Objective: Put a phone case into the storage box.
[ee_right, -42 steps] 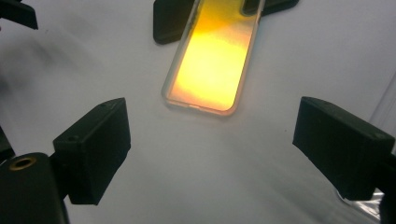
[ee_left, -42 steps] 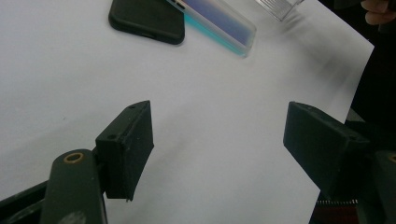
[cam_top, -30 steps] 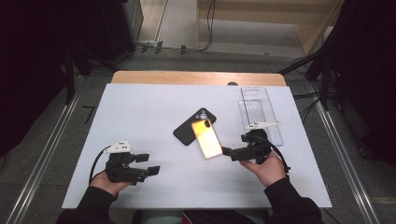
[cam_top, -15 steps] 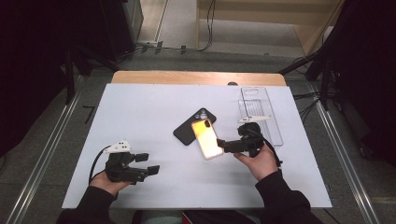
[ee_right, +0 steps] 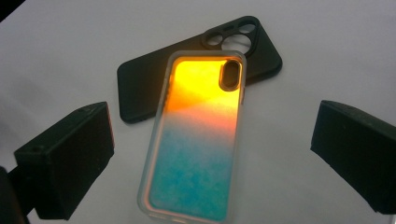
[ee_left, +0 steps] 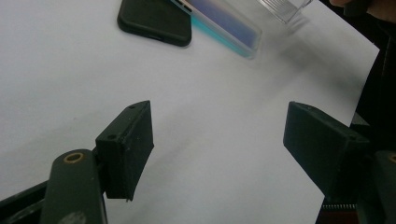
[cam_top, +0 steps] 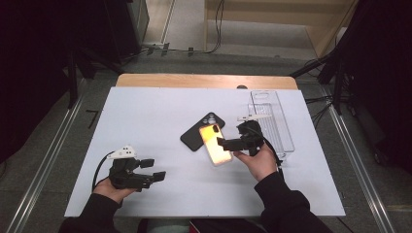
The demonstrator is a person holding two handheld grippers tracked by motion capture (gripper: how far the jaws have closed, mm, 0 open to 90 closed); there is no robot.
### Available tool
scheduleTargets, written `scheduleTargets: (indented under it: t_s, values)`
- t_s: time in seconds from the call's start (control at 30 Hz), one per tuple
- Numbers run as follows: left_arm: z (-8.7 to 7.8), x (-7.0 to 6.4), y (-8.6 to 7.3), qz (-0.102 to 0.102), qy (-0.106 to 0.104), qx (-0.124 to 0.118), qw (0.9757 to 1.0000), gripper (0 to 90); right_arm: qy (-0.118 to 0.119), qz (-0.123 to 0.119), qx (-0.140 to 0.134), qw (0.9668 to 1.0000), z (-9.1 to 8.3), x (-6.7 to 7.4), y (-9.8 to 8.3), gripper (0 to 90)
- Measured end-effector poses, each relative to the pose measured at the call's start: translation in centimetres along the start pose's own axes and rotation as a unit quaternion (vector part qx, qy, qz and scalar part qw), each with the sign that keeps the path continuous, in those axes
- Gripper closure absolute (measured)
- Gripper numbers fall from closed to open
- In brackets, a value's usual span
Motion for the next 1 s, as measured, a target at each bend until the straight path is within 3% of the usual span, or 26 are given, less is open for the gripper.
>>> scheduleTargets:
  t_s: [0.47,0.67,0.8,1.0]
  values:
    - [0.0,0.1,0.0,-0.002,0.0,0.0,1.0,24.8,-0.007,-0.009,-0.003,0.9999,2.6,0.5,1.5,0.0]
    - [-0.1,0.1,0.0,-0.001,-0.001,-0.002,1.0,24.8,-0.011,0.006,0.004,0.9999,4.1,0.4,1.5,0.0]
    - [-0.1,0.2,0.0,-0.001,0.0,-0.002,1.0,24.8,-0.016,-0.003,0.003,0.9999,4.5,0.5,1.6,0.0]
    - [-0.1,0.1,0.0,-0.001,0.0,-0.001,1.0,24.8,-0.018,0.005,0.002,0.9998,5.2,0.1,1.5,0.0]
Point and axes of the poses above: each handheld gripper's, and its own axes: z roughly forward along the jaws, y roughly out of its top, x roughly to its left, the point moved 2 cm from there along z, roughly forward along the jaws, and after that the axes turned 14 degrees about y, right-handed, at the moved point
